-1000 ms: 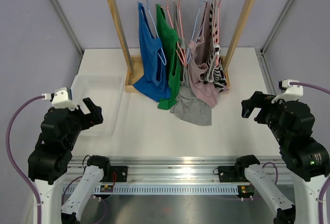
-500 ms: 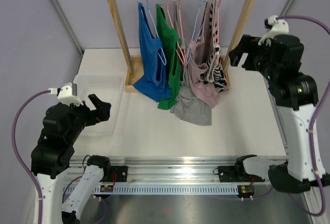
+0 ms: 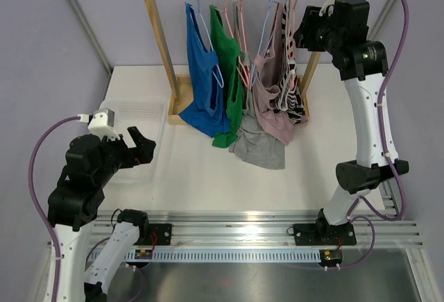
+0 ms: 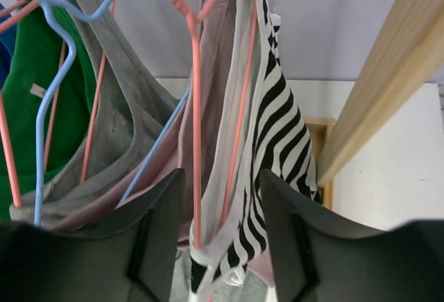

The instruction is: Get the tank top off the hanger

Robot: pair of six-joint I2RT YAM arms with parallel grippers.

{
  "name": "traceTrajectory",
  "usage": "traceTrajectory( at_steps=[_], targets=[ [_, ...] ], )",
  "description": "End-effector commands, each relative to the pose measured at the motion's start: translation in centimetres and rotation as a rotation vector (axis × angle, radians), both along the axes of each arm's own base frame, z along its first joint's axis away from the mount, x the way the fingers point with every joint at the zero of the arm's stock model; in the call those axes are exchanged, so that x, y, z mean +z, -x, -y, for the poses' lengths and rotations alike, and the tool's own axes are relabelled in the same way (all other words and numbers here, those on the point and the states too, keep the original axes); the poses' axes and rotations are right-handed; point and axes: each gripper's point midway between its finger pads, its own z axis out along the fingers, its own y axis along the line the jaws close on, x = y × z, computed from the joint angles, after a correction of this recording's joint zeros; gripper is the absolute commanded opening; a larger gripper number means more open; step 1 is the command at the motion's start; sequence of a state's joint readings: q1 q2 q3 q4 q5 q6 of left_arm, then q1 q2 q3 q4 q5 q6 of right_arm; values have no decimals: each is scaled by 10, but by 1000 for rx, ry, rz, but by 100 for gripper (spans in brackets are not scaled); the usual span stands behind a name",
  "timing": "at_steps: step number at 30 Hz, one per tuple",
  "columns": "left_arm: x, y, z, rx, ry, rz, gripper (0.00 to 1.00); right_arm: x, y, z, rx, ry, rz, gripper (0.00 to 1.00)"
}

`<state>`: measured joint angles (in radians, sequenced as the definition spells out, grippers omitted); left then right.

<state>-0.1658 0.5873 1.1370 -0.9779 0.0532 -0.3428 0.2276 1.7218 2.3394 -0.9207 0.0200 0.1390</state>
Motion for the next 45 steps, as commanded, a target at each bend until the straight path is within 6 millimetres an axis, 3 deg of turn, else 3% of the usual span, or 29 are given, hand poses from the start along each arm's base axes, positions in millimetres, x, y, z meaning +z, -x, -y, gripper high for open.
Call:
traceTrajectory(
  at_steps=[1, 9, 14, 17, 27, 32, 34, 35, 36, 37, 39, 40, 42, 43, 45],
  targets=[
    [1, -7, 7, -43, -6, 18, 99, 18, -7, -7, 29, 8, 54, 53],
    [-9, -9, 7, -45, -14, 0, 99, 2, -27, -33, 88, 26, 34, 49],
    [-13, -10, 8, -51, -16, -9, 99, -11, -34, -32, 47, 82, 17, 17],
    [-13, -10, 8, -53, -17, -8, 99, -1, -33, -28, 17, 97, 49, 0],
    [-16, -9, 10, -66, -13, -15, 99, 66, -8, -10, -51, 66, 216, 0],
    [-16, -8, 15, -92, 0, -9, 99, 92, 20, -1, -60, 46, 272, 0],
    [-14, -7, 19, -112, 13, -3, 99, 90, 28, 2, -65, 44, 257, 0],
    [-12, -7, 20, -120, 17, 1, 99, 96, 42, 7, -66, 37, 264, 0],
    [-10, -5, 24, -141, 27, 6, 99, 89, 46, 6, -58, 31, 239, 0],
    [-8, -5, 26, -151, 34, 11, 99, 98, 63, 9, -50, 15, 258, 0],
    [-3, -2, 33, -191, 53, 24, 99, 88, 77, 9, -31, 3, 215, 0],
    [3, 0, 36, -209, 62, 41, 99, 92, 94, 13, -25, -6, 219, 0],
    [13, 3, 45, -262, 84, 71, 99, 75, 112, 12, 7, -2, 147, 0],
    [19, 5, 48, -280, 93, 86, 99, 78, 131, 15, 23, -8, 149, 0],
    [30, 6, 58, -338, 122, 125, 99, 55, 150, 12, 60, -17, 64, 0]
  ],
)
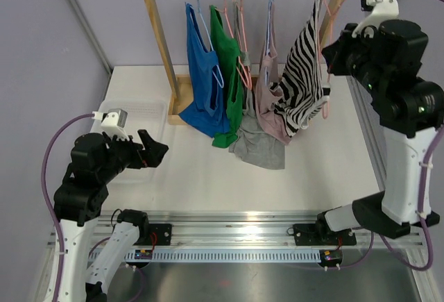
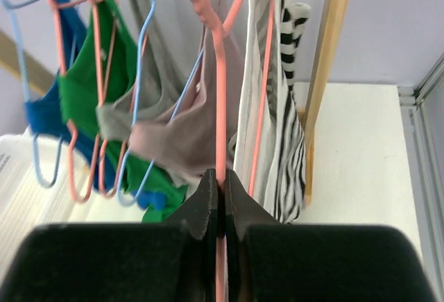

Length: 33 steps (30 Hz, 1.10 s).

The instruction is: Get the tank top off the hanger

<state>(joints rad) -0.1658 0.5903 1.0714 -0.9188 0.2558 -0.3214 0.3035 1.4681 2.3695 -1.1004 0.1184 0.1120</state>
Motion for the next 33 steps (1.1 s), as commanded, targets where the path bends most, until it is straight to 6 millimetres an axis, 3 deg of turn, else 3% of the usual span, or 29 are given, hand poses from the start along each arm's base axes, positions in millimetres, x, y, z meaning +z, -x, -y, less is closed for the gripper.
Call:
traceTrajectory(
  at_steps=[1, 3, 4, 6, 8, 11, 12, 13, 14, 16, 17, 19, 20, 21, 23, 26, 27, 33],
  targets=[
    [44, 3, 27, -156, 87, 145, 99, -5, 57, -4, 92, -54, -29, 0],
    [51, -2, 38, -205, 124, 169, 99, -27, 77, -13, 161, -72, -100, 0],
    [50, -6, 41, -213, 134, 164, 99, -21, 101, -9, 182, -94, -68, 0],
    [51, -15, 51, -247, 168, 160, 99, -40, 122, -16, 250, -108, -121, 0],
    [58, -18, 59, -266, 184, 172, 99, -47, 156, -14, 296, -120, -126, 0],
    [85, -19, 80, -306, 199, 253, 99, -64, 194, -10, 339, -120, -176, 0],
    [97, -9, 97, -374, 214, 285, 99, -64, 204, -8, 350, -122, -172, 0],
    [98, -13, 107, -387, 209, 277, 99, -62, 218, -6, 363, -127, -149, 0],
    [119, -2, 120, -432, 226, 330, 99, -64, 226, -8, 384, -144, -151, 0],
    [134, 3, 137, -465, 241, 375, 99, -68, 242, -9, 418, -161, -143, 0],
    [139, 8, 152, -480, 242, 389, 99, -80, 244, -17, 462, -170, -186, 0],
    [164, 10, 163, -471, 237, 475, 99, -91, 253, -22, 505, -182, -206, 0],
    [158, 10, 184, -472, 202, 463, 99, -102, 253, -25, 523, -186, -250, 0],
    [176, 11, 188, -470, 187, 516, 99, -106, 256, -27, 535, -189, -258, 0],
    [168, 7, 217, -453, 115, 512, 99, -115, 256, -31, 557, -196, -284, 0],
    [176, 2, 240, -444, 105, 538, 99, -115, 256, -38, 597, -210, -291, 0],
    [168, -5, 255, -437, 92, 521, 99, -116, 254, -40, 609, -215, -305, 0],
    [151, -25, 287, -390, 52, 473, 97, -110, 246, -46, 630, -213, -308, 0]
  ],
)
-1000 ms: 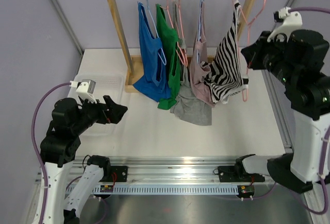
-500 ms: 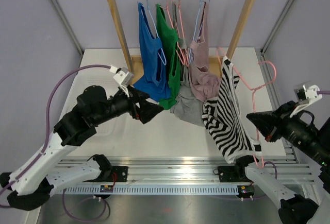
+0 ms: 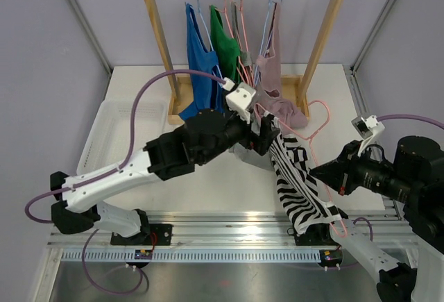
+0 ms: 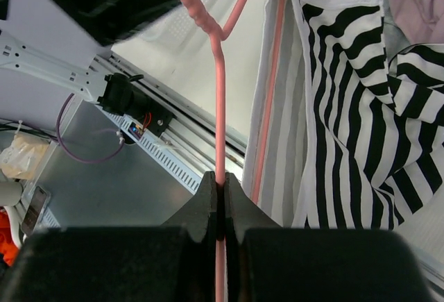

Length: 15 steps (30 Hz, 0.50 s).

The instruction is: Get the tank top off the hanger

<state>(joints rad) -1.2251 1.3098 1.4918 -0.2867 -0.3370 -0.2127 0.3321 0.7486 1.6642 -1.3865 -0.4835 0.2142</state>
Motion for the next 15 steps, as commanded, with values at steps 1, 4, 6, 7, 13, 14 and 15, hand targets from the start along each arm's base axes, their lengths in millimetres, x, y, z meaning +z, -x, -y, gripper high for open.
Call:
traceTrajectory(
  at_steps=[1, 4, 6, 7, 13, 14, 15],
  targets=[
    [25, -19, 5, 104, 62, 31, 95, 21, -3, -12, 64, -50, 50, 0],
    [11, -26, 12, 132, 28, 19, 88, 23, -4, -13, 65, -50, 55, 0],
    [6, -27, 14, 132, 14, 15, 78, 23, -6, -12, 61, -48, 58, 0],
    [3, -27, 14, 131, 9, 14, 73, 23, -7, -12, 56, -44, 59, 0],
    [-6, -32, 4, 147, 1, -3, 58, 19, -18, -8, 20, -16, 60, 0],
    [-6, -32, 3, 136, 9, -3, 58, 17, -19, -9, 21, -14, 54, 0],
    [-4, -32, 1, 130, 18, -5, 57, 17, -19, -9, 24, -14, 52, 0]
  ],
)
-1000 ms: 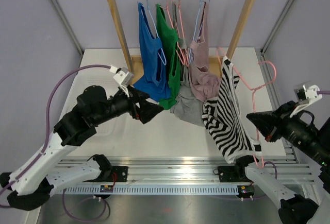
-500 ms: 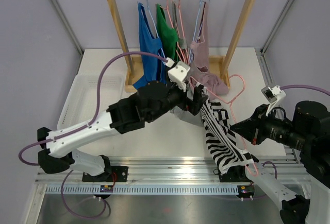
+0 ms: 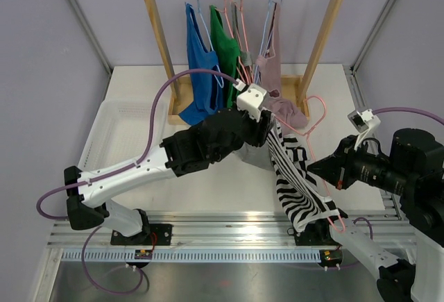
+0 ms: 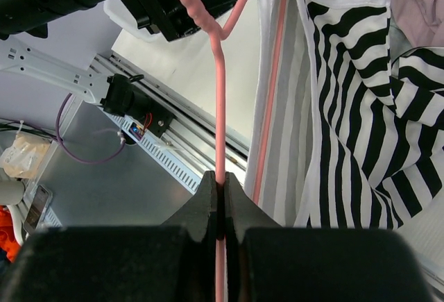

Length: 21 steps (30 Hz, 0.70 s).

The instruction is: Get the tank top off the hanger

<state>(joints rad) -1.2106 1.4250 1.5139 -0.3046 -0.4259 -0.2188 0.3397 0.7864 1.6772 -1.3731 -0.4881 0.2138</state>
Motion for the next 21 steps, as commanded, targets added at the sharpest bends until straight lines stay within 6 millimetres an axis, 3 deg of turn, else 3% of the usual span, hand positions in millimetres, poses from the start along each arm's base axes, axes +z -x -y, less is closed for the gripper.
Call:
traceTrajectory(
  at_steps=[1, 2, 4, 7, 12, 15, 16, 21],
  targets=[
    [33, -5, -14, 24, 120, 26, 48, 15, -10, -5, 15, -19, 63, 0],
    [31, -9, -16, 22, 120, 15, 33, 16, -11, -6, 16, -20, 65, 0],
    [28, -17, -19, 40, 123, -6, 15, 19, -9, -6, 22, -26, 74, 0],
    [25, -22, -20, 36, 130, -20, 13, 20, -9, -7, 30, -29, 72, 0],
    [26, -27, -25, 59, 122, -11, 0, 12, -11, -11, 51, -14, 42, 0],
    [20, -42, -51, 223, 107, -15, 0, 2, -5, -20, 139, 10, 6, 0],
    [18, -49, -72, 338, 101, -19, 0, -2, -2, -19, 159, 31, 2, 0],
    [0, -58, -136, 616, 81, -35, 0, -6, 23, -25, 328, 68, 38, 0]
  ],
)
